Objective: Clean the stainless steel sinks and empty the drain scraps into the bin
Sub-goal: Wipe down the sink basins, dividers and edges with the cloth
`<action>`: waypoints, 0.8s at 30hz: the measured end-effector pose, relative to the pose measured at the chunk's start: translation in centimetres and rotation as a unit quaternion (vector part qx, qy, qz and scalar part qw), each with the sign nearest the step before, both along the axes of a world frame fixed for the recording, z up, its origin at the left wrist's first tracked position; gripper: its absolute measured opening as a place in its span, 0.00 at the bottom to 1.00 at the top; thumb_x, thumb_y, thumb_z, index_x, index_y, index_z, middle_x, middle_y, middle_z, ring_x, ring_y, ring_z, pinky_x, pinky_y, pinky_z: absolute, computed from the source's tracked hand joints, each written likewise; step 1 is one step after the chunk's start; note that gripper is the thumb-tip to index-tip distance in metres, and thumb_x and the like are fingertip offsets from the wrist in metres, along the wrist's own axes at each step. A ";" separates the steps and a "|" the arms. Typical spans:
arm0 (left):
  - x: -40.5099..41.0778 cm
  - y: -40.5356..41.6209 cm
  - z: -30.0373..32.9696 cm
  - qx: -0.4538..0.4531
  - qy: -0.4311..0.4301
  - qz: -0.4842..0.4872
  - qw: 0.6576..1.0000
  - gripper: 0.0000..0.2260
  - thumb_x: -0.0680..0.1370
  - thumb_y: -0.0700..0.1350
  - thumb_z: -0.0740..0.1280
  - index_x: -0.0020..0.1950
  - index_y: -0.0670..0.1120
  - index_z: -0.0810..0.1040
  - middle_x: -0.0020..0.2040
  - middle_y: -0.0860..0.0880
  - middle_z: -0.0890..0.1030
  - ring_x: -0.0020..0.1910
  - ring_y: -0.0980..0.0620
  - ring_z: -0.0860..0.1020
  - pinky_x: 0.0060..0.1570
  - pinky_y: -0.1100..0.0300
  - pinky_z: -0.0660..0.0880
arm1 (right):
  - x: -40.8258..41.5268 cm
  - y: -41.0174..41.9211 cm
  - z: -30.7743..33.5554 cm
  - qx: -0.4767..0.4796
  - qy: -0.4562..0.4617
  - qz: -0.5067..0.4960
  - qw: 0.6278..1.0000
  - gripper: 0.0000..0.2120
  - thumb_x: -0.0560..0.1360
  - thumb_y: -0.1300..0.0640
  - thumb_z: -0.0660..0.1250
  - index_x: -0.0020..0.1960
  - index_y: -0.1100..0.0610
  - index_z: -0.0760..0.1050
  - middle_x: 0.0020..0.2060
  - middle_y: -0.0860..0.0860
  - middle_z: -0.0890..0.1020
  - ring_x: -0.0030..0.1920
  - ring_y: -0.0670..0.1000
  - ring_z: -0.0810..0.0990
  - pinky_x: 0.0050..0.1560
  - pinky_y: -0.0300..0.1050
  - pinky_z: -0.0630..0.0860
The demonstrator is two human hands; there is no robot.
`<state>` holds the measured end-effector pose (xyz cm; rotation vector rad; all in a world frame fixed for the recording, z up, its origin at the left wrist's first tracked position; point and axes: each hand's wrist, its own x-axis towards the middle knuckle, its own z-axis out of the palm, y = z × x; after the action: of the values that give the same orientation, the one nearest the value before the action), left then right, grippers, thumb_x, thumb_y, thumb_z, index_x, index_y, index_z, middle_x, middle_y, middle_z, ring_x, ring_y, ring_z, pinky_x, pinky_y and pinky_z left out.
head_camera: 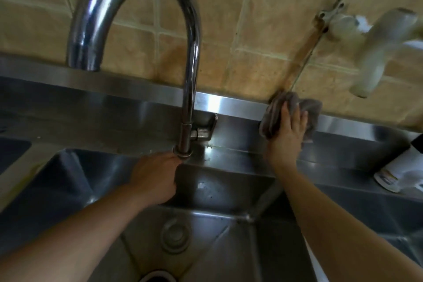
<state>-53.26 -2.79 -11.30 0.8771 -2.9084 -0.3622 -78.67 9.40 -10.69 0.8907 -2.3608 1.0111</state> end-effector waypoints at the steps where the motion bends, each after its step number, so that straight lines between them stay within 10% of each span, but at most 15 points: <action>1: -0.1 0.0 0.0 0.001 -0.004 0.003 1.000 0.25 0.71 0.43 0.64 0.67 0.56 0.72 0.66 0.55 0.74 0.64 0.50 0.73 0.62 0.57 0.70 | 0.8 -0.6 0.0 -0.009 0.008 0.014 1.000 0.35 0.68 0.70 0.67 0.73 0.61 0.63 0.74 0.61 0.60 0.74 0.67 0.53 0.72 0.61 0.51; 7: -0.6 0.8 0.6 -0.025 -0.042 0.022 0.999 0.22 0.72 0.43 0.65 0.67 0.52 0.73 0.65 0.52 0.73 0.63 0.46 0.73 0.59 0.56 0.69 | 5.3 -0.8 -2.1 0.015 0.070 0.176 0.982 0.33 0.68 0.79 0.60 0.71 0.62 0.67 0.74 0.57 0.60 0.74 0.57 0.56 0.72 0.46 0.53; 10: -0.7 0.9 0.6 -0.022 -0.050 0.022 0.998 0.21 0.73 0.43 0.65 0.65 0.50 0.74 0.64 0.51 0.73 0.62 0.46 0.72 0.59 0.55 0.69 | 5.9 0.3 -1.4 -0.048 0.038 0.122 0.991 0.25 0.69 0.78 0.62 0.65 0.66 0.73 0.61 0.65 0.67 0.58 0.51 0.69 0.60 0.28 0.61; 16: -0.8 0.9 0.1 -0.022 -0.032 0.027 0.999 0.19 0.73 0.42 0.66 0.64 0.48 0.75 0.62 0.50 0.74 0.60 0.48 0.73 0.56 0.56 0.70 | 8.8 -4.8 -2.0 0.017 0.018 0.105 0.994 0.16 0.69 0.69 0.67 0.56 0.61 0.76 0.53 0.62 0.70 0.55 0.63 0.67 0.47 0.56 0.76; 24: -1.6 1.6 -0.6 -0.078 -0.022 0.050 0.995 0.19 0.73 0.43 0.65 0.64 0.48 0.73 0.62 0.50 0.73 0.61 0.47 0.72 0.55 0.55 0.69 | 7.6 -5.4 -3.1 0.156 0.123 0.116 0.973 0.14 0.63 0.63 0.77 0.48 0.62 0.80 0.49 0.63 0.76 0.51 0.66 0.72 0.29 0.54 0.77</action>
<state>-54.88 -1.16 -11.85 1.0126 -2.8698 -0.1067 -71.10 3.97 -13.76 1.3511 -2.2717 0.5730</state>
